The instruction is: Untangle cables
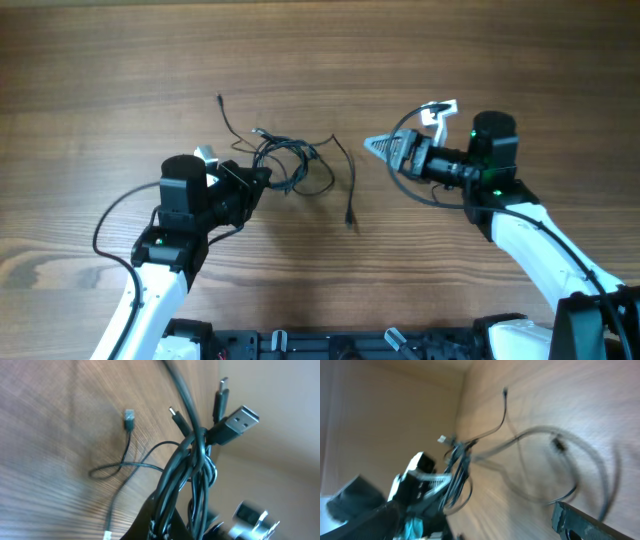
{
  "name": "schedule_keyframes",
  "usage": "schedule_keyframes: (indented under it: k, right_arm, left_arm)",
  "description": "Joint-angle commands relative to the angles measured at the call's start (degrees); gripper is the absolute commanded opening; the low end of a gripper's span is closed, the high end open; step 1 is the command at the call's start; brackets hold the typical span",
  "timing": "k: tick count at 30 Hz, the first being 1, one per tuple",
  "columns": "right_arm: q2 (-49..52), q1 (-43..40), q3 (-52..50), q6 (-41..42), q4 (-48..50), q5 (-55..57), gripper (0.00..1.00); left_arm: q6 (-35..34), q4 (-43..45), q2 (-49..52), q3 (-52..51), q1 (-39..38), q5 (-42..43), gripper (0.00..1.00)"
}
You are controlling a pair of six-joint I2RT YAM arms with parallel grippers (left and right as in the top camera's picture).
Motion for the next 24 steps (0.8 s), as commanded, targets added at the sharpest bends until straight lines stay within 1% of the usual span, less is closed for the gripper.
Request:
schedule_keyframes:
  k: [1, 2, 3, 5, 7, 8, 9, 11, 13, 17, 19, 21, 23, 24]
  right_arm:
    - [-0.7, 8.0, 0.6, -9.7, -2.5, -1.1, 1.00]
    - [-0.7, 12.5, 0.6, -13.4, -2.9, 3.9, 1.00]
    - [-0.7, 17.1, 0.6, -16.3, -2.9, 12.1, 1.00]
    - [-0.7, 24.3, 0.6, -18.4, -2.9, 29.2, 0.98]
    - [-0.5, 30.6, 0.6, -18.7, -1.9, 43.5, 0.86]
    - [-0.1, 32.5, 0.6, -20.4, -0.8, 46.8, 0.82]
    - [0.5, 33.9, 0.6, -21.8, 0.3, 49.0, 0.81]
    - [2.7, 35.9, 0.6, -22.8, 4.1, 51.4, 0.81]
    - [5.4, 36.0, 0.6, -22.7, 9.1, 51.1, 0.78]
    - [9.4, 36.0, 0.6, -22.7, 17.8, 45.0, 0.70]
    - [10.4, 36.0, 0.6, -22.9, 19.6, 44.8, 0.61]
    - [11.6, 36.0, 0.6, -22.9, 21.3, 44.0, 0.45]
    - [12.5, 36.0, 0.6, -22.6, 24.7, 41.2, 0.45]
    - [13.1, 36.0, 0.6, -22.6, 26.2, 42.1, 0.34]
  left_arm:
    - [-25.9, 2.2, 2.1, 0.5, 0.4, -1.1, 0.04]
    - [-28.5, 2.2, 2.1, 0.5, 0.3, -1.1, 0.04]
    - [-29.8, 2.2, 2.1, 0.5, 0.3, -1.1, 0.04]
    - [-31.5, 2.2, 2.1, 0.5, 0.4, -1.1, 0.04]
    - [-32.3, 2.2, 2.1, 0.5, 0.3, -1.0, 0.04]
    - [-32.3, 2.2, 2.1, 0.5, 0.3, -1.0, 0.04]
    - [-32.3, 2.2, 2.1, 0.5, 0.3, -1.0, 0.04]
    - [-32.3, 2.2, 2.1, 0.5, 0.3, -0.2, 0.04]
    - [-32.3, 2.2, 2.1, 0.5, 0.3, 0.0, 0.04]
    - [-32.3, 2.2, 2.1, 0.5, 0.3, 0.0, 0.04]
    - [-32.3, 2.2, 2.1, 0.5, 0.3, 0.2, 0.04]
    - [-32.3, 2.2, 2.1, 0.5, 0.3, 1.4, 0.04]
    - [-32.3, 2.2, 2.1, 0.5, 0.3, 1.5, 0.04]
    - [-32.3, 2.2, 2.1, 0.5, 0.3, 1.6, 0.04]
